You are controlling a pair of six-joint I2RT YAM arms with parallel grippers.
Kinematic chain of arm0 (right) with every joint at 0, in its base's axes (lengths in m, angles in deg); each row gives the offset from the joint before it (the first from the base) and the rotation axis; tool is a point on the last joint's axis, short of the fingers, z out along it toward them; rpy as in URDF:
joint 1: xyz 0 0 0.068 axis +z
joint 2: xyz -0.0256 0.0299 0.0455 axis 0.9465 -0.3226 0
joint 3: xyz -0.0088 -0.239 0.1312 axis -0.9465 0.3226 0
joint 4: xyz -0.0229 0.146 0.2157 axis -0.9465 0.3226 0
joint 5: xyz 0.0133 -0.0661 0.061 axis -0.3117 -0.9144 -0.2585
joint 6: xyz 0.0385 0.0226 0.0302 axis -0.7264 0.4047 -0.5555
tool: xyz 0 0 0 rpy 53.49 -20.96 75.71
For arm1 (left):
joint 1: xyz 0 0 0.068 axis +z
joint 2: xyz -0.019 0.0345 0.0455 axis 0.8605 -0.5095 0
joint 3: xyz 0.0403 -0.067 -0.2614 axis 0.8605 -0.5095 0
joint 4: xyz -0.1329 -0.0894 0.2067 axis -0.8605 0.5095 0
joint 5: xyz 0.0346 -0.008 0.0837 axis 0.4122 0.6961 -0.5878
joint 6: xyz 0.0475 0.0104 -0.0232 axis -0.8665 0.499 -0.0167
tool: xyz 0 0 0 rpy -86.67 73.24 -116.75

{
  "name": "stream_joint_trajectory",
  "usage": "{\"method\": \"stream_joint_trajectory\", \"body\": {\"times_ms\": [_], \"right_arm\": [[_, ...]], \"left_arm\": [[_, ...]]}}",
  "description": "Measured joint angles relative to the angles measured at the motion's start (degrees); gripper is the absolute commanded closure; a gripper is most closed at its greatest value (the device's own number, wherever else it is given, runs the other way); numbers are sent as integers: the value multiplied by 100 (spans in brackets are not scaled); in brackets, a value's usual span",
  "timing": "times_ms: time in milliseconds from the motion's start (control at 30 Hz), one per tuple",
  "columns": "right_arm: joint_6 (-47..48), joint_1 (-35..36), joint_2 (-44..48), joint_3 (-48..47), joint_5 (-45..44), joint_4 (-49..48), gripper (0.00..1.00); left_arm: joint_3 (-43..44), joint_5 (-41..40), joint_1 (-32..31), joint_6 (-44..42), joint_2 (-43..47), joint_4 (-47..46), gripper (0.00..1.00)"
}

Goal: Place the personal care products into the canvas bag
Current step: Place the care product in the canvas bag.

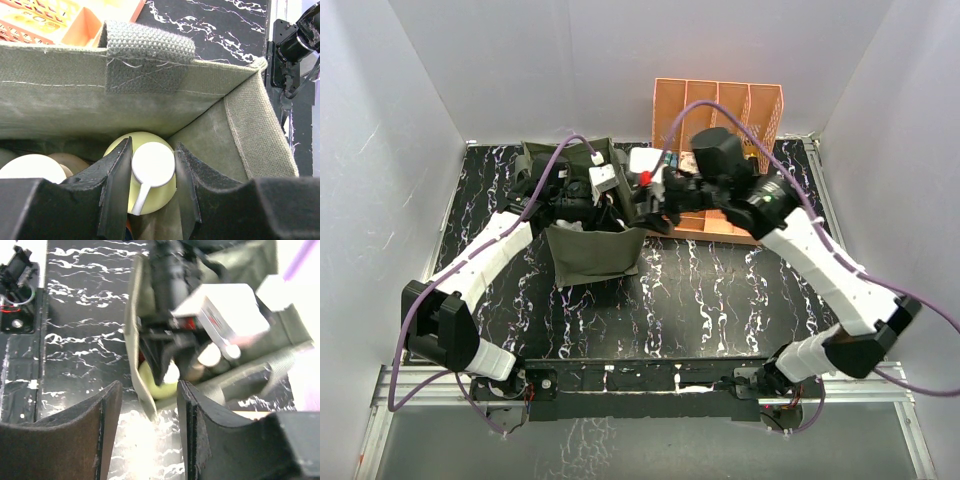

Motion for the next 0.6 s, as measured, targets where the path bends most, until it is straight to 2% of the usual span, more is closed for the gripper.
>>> {"method": "stream_joint_trajectory", "body": {"times_ms": [133,233,400,600], "right_arm": [[-101,-688,726,697,140,-184,43],[-177,-942,1036,1329,153,-385,42],[-317,-975,977,2048,264,-474,41],[-562,-975,664,2199,518,-741,41]], "left_arm": [[24,-39,0,2,0,55,100],[50,-63,0,-2,0,96,100],[114,-120,0,-11,0,205,100],[118,-153,-7,0,0,205,100]]}}
